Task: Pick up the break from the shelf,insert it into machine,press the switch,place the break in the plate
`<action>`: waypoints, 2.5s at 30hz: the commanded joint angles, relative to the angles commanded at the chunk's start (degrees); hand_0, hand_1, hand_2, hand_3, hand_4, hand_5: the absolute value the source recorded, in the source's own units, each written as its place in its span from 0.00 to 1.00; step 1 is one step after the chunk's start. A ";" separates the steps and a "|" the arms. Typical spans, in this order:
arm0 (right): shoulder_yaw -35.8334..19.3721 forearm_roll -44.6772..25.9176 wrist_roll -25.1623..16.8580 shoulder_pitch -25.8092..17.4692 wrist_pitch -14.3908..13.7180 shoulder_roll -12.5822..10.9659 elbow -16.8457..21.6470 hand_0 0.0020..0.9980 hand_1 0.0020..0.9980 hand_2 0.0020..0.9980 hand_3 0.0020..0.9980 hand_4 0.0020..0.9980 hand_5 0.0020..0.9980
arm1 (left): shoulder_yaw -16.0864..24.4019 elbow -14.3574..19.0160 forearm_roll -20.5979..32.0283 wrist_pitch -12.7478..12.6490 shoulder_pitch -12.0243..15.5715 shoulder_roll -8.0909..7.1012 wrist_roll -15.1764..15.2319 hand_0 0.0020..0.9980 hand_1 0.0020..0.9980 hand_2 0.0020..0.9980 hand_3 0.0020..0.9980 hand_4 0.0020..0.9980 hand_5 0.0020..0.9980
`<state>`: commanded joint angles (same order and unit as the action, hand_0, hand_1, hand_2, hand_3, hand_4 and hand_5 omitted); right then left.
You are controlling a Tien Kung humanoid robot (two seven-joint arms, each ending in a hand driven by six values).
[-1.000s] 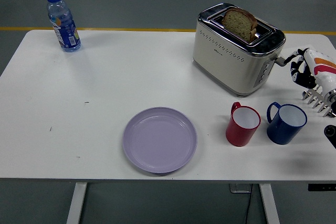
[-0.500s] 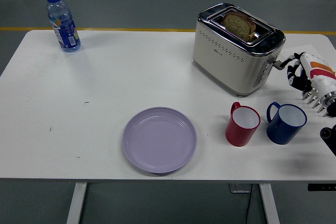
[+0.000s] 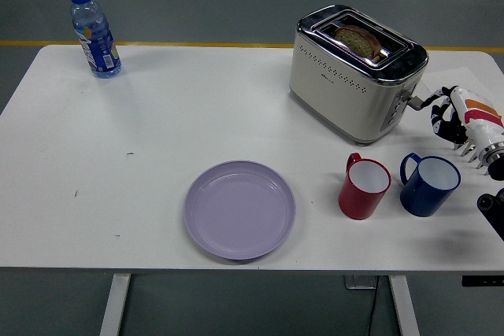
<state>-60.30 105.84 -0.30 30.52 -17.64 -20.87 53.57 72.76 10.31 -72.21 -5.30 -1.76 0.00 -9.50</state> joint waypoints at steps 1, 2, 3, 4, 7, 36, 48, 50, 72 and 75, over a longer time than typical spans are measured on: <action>-0.20 0.11 -0.02 -0.03 -0.11 -0.03 0.12 0.25 0.14 0.25 0.53 0.33 0.00 | -0.05 0.00 0.08 0.00 -0.02 0.00 0.02 0.71 0.78 0.80 0.72 0.43 0.95; -0.38 0.17 -0.04 -0.06 -0.21 -0.06 0.24 0.25 0.14 0.25 0.53 0.33 0.00 | -0.07 0.00 0.12 0.00 -0.04 0.00 0.03 0.71 0.78 0.80 0.72 0.43 0.95; -0.81 0.13 -0.15 -0.16 -0.52 -0.16 0.59 0.25 0.14 0.25 0.52 0.34 0.00 | -0.08 0.00 0.17 0.00 -0.07 0.00 0.05 0.71 0.78 0.80 0.72 0.43 0.95; -0.99 0.11 -0.20 -0.21 -0.66 -0.20 0.75 0.25 0.14 0.25 0.52 0.34 0.00 | -0.09 0.00 0.19 0.00 -0.08 0.00 0.05 0.71 0.78 0.80 0.72 0.43 0.95; -1.79 -0.05 -0.47 -0.39 -1.23 -0.42 1.40 0.25 0.14 0.25 0.52 0.34 0.00 | -0.09 0.00 0.24 0.00 -0.10 0.00 0.09 0.71 0.78 0.80 0.72 0.43 0.95; -3.20 -12.24 0.54 9.60 -2.29 -2.39 8.63 0.88 0.80 0.90 0.88 0.70 0.10 | -0.50 0.00 0.53 0.02 -0.58 0.00 0.03 0.71 0.78 0.80 0.72 0.43 0.95; 6.09 -8.58 5.39 20.88 1.32 4.00 1.52 0.79 0.72 0.75 0.80 0.74 0.13 | -1.81 0.00 1.69 -0.25 -0.52 0.00 0.05 0.71 0.78 0.80 0.72 0.43 0.95; 7.06 -8.29 5.85 21.91 1.84 4.51 1.04 0.79 0.72 0.75 0.80 0.74 0.13 | -1.88 0.00 1.71 -0.26 -0.47 0.00 0.03 0.71 0.78 0.80 0.72 0.43 0.95; 15.78 -1.88 11.78 35.31 10.93 14.41 -19.53 0.70 0.62 0.61 0.74 0.74 0.16 | -3.10 0.00 2.32 -1.10 0.36 0.00 -0.02 0.71 0.78 0.80 0.71 0.44 0.95; 16.55 -1.34 11.98 36.22 11.11 14.98 -21.17 0.61 0.56 0.58 0.72 0.74 0.16 | -3.18 0.00 2.41 -1.19 0.18 0.00 0.08 0.71 0.78 0.80 0.71 0.43 0.95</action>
<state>-43.74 104.50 11.68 66.74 -6.54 -5.89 32.40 69.58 10.31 -69.80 -6.49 -1.57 0.00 -9.41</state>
